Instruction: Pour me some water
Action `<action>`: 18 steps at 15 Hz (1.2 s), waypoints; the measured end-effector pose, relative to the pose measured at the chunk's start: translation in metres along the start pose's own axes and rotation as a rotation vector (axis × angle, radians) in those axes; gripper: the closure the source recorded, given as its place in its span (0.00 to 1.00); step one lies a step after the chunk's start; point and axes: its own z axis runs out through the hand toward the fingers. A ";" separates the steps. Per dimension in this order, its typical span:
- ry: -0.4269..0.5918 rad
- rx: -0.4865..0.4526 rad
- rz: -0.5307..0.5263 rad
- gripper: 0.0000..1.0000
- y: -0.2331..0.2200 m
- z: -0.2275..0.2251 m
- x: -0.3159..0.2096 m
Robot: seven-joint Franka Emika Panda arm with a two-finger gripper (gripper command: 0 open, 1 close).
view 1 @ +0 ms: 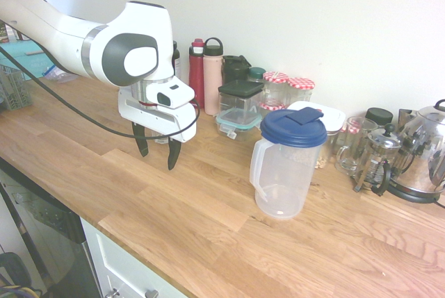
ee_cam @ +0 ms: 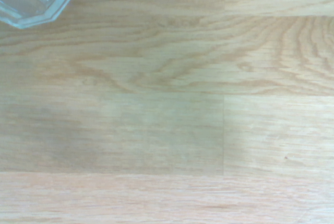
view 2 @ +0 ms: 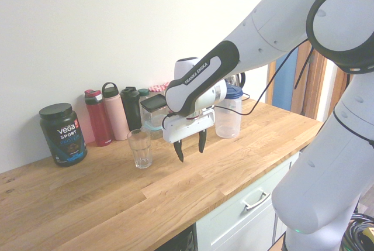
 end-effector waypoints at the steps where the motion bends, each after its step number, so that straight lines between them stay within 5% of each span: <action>1: -0.004 0.001 0.005 0.00 0.000 0.001 0.000; 7: 0.077 0.055 0.183 0.00 0.010 -0.056 0.001; 12: 0.163 0.089 0.342 0.00 0.076 -0.129 0.003; 18: 0.258 0.123 0.456 0.00 0.163 -0.141 0.014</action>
